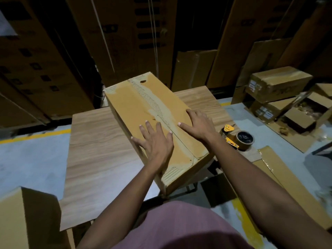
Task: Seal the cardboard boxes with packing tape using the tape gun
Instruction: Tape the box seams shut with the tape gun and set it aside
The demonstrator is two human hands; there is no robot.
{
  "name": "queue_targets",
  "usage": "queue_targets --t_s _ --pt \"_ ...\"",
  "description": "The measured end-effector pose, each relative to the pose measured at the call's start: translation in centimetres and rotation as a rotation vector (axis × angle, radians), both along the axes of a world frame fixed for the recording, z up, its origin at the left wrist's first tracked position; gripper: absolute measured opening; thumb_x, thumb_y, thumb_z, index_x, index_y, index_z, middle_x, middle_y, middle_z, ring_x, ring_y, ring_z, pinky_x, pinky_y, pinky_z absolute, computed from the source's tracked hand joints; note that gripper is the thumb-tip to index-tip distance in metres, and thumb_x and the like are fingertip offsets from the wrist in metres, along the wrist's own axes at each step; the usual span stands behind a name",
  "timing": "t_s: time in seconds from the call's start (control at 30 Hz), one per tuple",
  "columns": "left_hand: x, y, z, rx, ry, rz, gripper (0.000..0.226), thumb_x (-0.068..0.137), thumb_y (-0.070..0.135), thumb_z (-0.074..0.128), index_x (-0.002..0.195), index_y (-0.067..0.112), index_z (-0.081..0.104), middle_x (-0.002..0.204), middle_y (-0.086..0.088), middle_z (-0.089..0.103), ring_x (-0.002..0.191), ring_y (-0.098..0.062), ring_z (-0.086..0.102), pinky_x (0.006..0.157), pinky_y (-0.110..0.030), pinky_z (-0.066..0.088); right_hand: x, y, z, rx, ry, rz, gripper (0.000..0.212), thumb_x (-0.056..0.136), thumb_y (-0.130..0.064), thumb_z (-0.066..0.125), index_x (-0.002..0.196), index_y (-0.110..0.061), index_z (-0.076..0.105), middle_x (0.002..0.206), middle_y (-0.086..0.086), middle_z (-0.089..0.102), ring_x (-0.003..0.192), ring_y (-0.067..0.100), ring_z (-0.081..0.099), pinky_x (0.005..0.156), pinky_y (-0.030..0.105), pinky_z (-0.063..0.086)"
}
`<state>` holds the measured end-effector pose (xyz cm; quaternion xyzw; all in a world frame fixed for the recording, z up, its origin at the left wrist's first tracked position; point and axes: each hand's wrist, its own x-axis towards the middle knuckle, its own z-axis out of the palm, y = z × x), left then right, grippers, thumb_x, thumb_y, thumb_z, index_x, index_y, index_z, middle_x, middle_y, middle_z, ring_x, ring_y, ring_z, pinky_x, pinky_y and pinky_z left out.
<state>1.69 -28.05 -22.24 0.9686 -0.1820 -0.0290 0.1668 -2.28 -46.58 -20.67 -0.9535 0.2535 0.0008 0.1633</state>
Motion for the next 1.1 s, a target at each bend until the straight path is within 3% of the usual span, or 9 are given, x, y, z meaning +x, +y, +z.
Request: queue_targets --t_s 0.17,0.27,0.4,0.67,0.77,0.83,0.9,1.0,1.1 --pt "0.3 0.1 -0.7 -0.009 -0.078 -0.182 0.049 0.103 0.049 0.034 0.147 0.028 0.039 0.165 -0.018 0.018 0.153 -0.039 0.009 0.116 -0.065 0.013 -2.9 2.3 -1.9 -0.066 -0.112 -0.146 0.066 0.101 -0.06 0.043 0.154 -0.02 0.04 0.158 0.012 0.041 0.138 0.038 0.041 0.108 0.051 0.033" --pt "1.5 -0.4 -0.8 -0.03 -0.122 -0.324 0.046 0.103 0.051 0.035 0.142 0.028 0.045 0.16 -0.015 0.029 0.151 -0.035 0.017 0.112 -0.058 0.024 -5.6 2.7 -2.9 -0.078 -0.155 -0.232 0.068 0.098 -0.062 0.037 0.151 -0.02 0.045 0.158 0.012 0.042 0.141 0.037 0.038 0.113 0.052 0.028" --pt "5.3 -0.8 -0.9 0.062 -0.101 -0.504 0.062 0.097 0.067 0.031 0.148 0.034 0.041 0.164 -0.009 0.027 0.153 -0.028 0.016 0.117 -0.053 0.018 -6.8 2.2 -3.6 -0.083 -0.198 -0.249 0.074 0.092 -0.066 0.033 0.148 -0.021 0.048 0.153 0.01 0.047 0.139 0.033 0.041 0.114 0.05 0.026" --pt "4.5 -2.7 -0.7 0.163 -0.033 -0.36 0.081 0.09 0.074 0.01 0.161 0.036 0.014 0.171 -0.006 0.006 0.157 -0.028 0.005 0.125 -0.052 0.003 -5.9 -1.0 -3.0 -0.02 -0.224 -0.135 0.068 0.087 -0.065 0.045 0.145 -0.03 0.053 0.155 0.008 0.043 0.141 0.028 0.04 0.111 0.046 0.024" --pt "3.8 -2.5 -0.7 0.155 -0.038 -0.319 0.081 0.09 0.074 0.008 0.161 0.036 0.014 0.171 -0.006 0.007 0.156 -0.027 0.007 0.125 -0.052 0.005 -6.8 -2.0 -2.7 0.223 -0.416 -0.09 0.053 0.094 -0.056 0.05 0.139 -0.029 0.055 0.149 0.002 0.049 0.135 0.02 0.046 0.109 0.042 0.031" --pt "3.1 -2.0 -0.7 0.141 -0.042 -0.294 0.08 0.089 0.074 0.009 0.161 0.037 0.014 0.171 -0.005 0.007 0.157 -0.027 0.007 0.125 -0.052 0.005 -7.9 -2.4 -2.5 0.492 -0.73 -0.277 0.035 0.099 -0.037 0.058 0.132 -0.026 0.056 0.138 0.003 0.053 0.123 0.016 0.052 0.1 0.034 0.044" --pt "2.4 -1.7 -0.8 0.128 -0.033 -0.265 0.08 0.09 0.074 0.011 0.16 0.037 0.016 0.171 -0.005 0.007 0.157 -0.026 0.006 0.125 -0.053 0.004 -8.9 -3.7 -3.2 0.658 -0.846 -0.698 0.034 0.099 -0.024 0.062 0.131 -0.016 0.053 0.136 0.01 0.051 0.125 0.024 0.05 0.096 0.035 0.045" --pt "0.6 -2.3 -0.6 0.108 0.017 -0.17 0.07 0.097 0.065 0.02 0.16 0.034 0.021 0.17 -0.007 0.009 0.157 -0.029 0.005 0.123 -0.056 0.002 -11.3 -6.2 -6.5 0.732 -0.398 -1.194 0.063 0.092 -0.032 0.071 0.139 -0.005 0.039 0.149 0.021 0.037 0.139 0.038 0.035 0.107 0.041 0.032" --pt "-2.7 -4.0 0.0 0.042 0.075 -0.074 0.056 0.106 0.045 0.034 0.157 0.023 0.03 0.167 -0.018 0.016 0.155 -0.038 0.007 0.122 -0.062 0.004 -13.2 -7.3 -12.0 1.155 -0.23 -1.24 0.068 0.088 -0.033 0.075 0.138 -0.003 0.04 0.147 0.018 0.045 0.131 0.037 0.048 0.099 0.043 0.046"
